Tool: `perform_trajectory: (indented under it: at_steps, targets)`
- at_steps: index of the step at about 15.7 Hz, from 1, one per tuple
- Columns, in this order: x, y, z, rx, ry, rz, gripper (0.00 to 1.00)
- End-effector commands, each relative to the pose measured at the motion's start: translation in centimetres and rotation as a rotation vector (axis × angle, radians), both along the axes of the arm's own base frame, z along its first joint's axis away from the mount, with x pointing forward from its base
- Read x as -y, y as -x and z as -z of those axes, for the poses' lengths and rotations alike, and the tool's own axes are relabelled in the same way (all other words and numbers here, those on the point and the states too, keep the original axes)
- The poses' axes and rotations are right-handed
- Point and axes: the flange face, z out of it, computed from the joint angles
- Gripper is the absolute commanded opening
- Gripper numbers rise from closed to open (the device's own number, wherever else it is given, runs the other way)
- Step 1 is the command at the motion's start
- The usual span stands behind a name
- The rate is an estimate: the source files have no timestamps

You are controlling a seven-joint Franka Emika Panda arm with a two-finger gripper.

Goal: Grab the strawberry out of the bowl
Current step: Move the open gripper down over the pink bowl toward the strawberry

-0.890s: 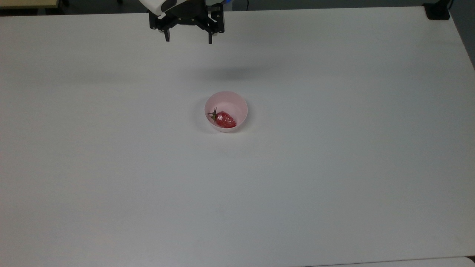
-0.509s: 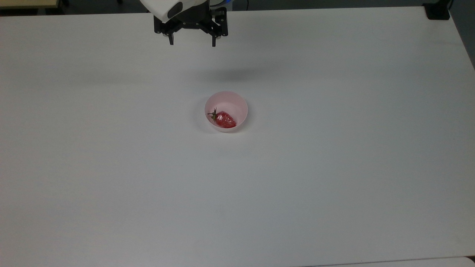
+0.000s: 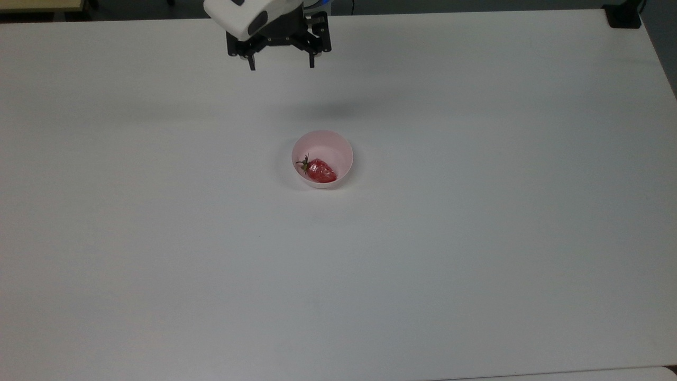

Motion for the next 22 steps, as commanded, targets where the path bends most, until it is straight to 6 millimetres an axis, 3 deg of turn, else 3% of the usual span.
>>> perform_trajectory:
  at_steps: [1,5,7,10,14,22]
  targets:
    - [-2.3,-2.6,4.1,-0.010,-0.014,-0.118,1.00]
    - [-2.5,-4.6,7.2,0.041,-0.001,-0.122,1.00]
    - [-2.7,-5.2,8.7,0.042,0.004,-0.117,0.95]
    - [-3.6,-5.3,11.7,0.005,0.011,-0.127,0.92]
    - [-4.2,-5.3,14.4,0.003,0.018,-0.126,0.86]
    - [-5.9,-5.7,17.2,-0.001,0.027,-0.116,0.78]
